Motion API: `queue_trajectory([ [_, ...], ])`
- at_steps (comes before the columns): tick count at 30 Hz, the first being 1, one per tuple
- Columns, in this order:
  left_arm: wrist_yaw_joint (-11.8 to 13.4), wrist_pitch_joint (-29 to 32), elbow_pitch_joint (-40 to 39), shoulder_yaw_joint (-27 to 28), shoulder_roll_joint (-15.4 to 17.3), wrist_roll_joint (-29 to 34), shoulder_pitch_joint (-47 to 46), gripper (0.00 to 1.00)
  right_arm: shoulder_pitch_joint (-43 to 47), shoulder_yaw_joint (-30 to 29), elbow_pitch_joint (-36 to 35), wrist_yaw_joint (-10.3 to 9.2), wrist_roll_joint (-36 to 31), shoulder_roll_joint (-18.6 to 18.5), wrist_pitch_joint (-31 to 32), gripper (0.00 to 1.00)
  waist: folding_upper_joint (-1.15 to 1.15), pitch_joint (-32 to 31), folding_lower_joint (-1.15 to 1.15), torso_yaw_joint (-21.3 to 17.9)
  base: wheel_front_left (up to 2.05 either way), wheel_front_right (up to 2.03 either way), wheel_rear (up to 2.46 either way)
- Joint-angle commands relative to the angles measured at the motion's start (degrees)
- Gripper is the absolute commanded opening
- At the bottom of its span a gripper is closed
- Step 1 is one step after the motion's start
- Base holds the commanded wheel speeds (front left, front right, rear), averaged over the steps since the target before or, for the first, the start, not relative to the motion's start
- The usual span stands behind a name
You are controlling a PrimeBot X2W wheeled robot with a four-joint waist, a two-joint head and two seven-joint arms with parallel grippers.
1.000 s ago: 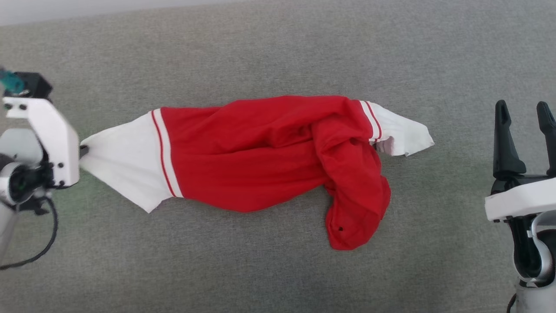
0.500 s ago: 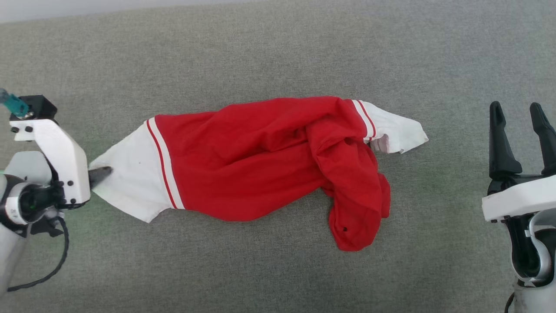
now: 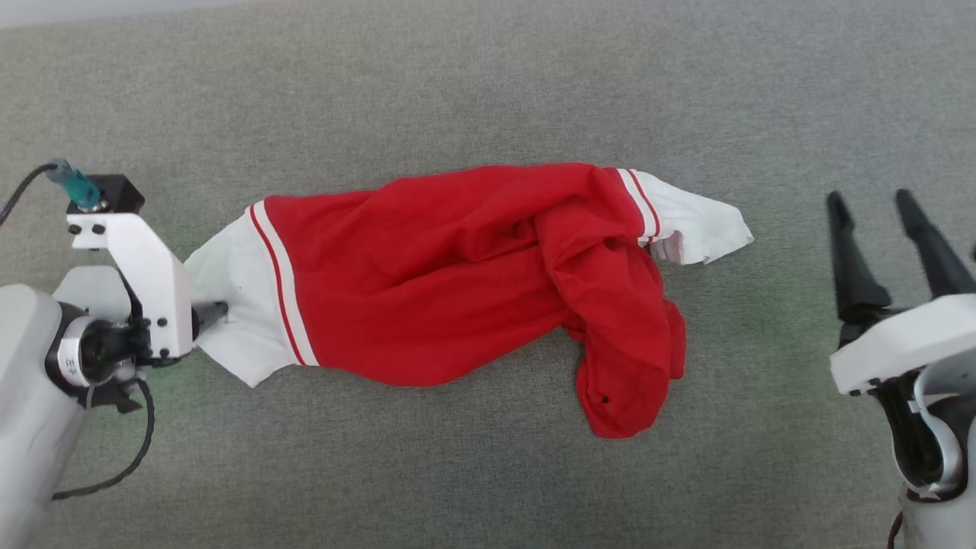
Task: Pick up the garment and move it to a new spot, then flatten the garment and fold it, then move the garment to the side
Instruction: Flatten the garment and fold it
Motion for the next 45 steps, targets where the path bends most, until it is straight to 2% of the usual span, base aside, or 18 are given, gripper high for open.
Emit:
queue_trajectory([
  [1, -0.1, -0.7, 1.5, -0.6, -0.9, 0.4, 0.4, 1.00, -0.7, 0.6, 0.4, -0.02, 0.1, -0.5, 0.6, 1.00, 0.00, 0.3, 0.00, 0.0, 0.00, 0.00, 0.00],
  [2, -0.6, -1.1, 2.3, -0.7, -1.2, 0.5, 0.3, 1.00, -1.1, 1.0, 0.8, -0.02, 0.5, -0.9, 1.7, 1.00, 0.00, 0.5, 0.00, 0.1, 0.00, 0.00, 0.00],
  [3, -1.1, -1.8, 3.1, -0.5, -1.6, 0.3, 0.0, 0.47, -1.5, 1.5, 1.3, -0.02, 0.7, -1.6, 2.6, 1.00, 0.00, 0.7, 0.00, 0.2, 0.00, 0.00, 0.00],
  [4, -1.6, -1.9, 3.8, -0.6, -2.0, -0.1, -0.3, 0.00, -1.9, 2.3, 1.8, -0.02, 0.8, -2.4, 3.7, 1.00, 0.00, 1.0, 0.00, 0.4, 0.00, 0.00, 0.00],
  [9, -3.7, -2.9, 5.4, -0.8, -3.6, -0.3, -2.1, 0.00, -5.6, 5.3, 5.3, -0.02, 3.6, -5.6, 10.1, 1.00, 0.00, 2.3, 0.00, 1.6, 0.00, 0.00, 0.00],
  [18, -5.5, -3.6, 6.3, -2.1, -6.6, 0.8, -6.2, 0.00, -14.6, 10.8, 15.8, -0.01, 7.1, -12.4, 22.3, 1.00, 0.00, 4.8, 0.00, 4.8, 0.00, 0.00, 0.00],
  [27, -6.2, -4.7, 7.2, -2.8, -8.5, 1.1, -8.0, 0.00, -17.7, 22.0, 26.8, 0.06, 13.8, -14.0, 35.2, 1.00, 0.00, 6.2, 0.00, 6.5, 0.00, 0.00, 0.00],
  [28, -6.2, -4.8, 7.4, -2.9, -8.7, 1.2, -8.1, 0.00, -17.8, 23.6, 27.7, 0.12, 14.5, -14.1, 36.7, 0.67, 0.00, 6.3, 0.00, 6.6, 0.00, 0.00, 0.00],
  [29, -6.3, -4.8, 7.6, -2.9, -8.9, 1.2, -8.2, 0.00, -17.8, 25.1, 28.1, 0.22, 15.2, -14.4, 37.7, 0.00, 0.00, 6.3, 0.00, 6.7, 0.00, 0.00, 0.00],
  [34, -6.0, -6.0, 8.9, -2.2, -8.4, 1.0, -8.9, 0.00, -20.3, 27.2, 26.5, 0.12, 18.6, -17.4, 37.3, 0.00, 0.00, 6.1, 0.00, 6.6, 0.00, 0.00, 0.00],
  [40, -7.1, -7.8, 5.3, -0.1, -5.4, 1.6, -13.2, 0.00, -25.6, 23.0, 20.3, -0.02, 23.7, -21.1, 34.3, 0.00, 0.00, 2.3, 0.00, 5.6, 0.00, 0.00, 0.00],
  [45, -7.3, -7.5, 2.1, 0.1, -3.7, 2.7, -15.4, 0.00, -27.7, 21.4, 18.0, -0.01, 24.5, -22.8, 33.8, 0.00, 0.00, -0.9, 0.00, 5.1, 0.00, 0.00, 0.00],
])
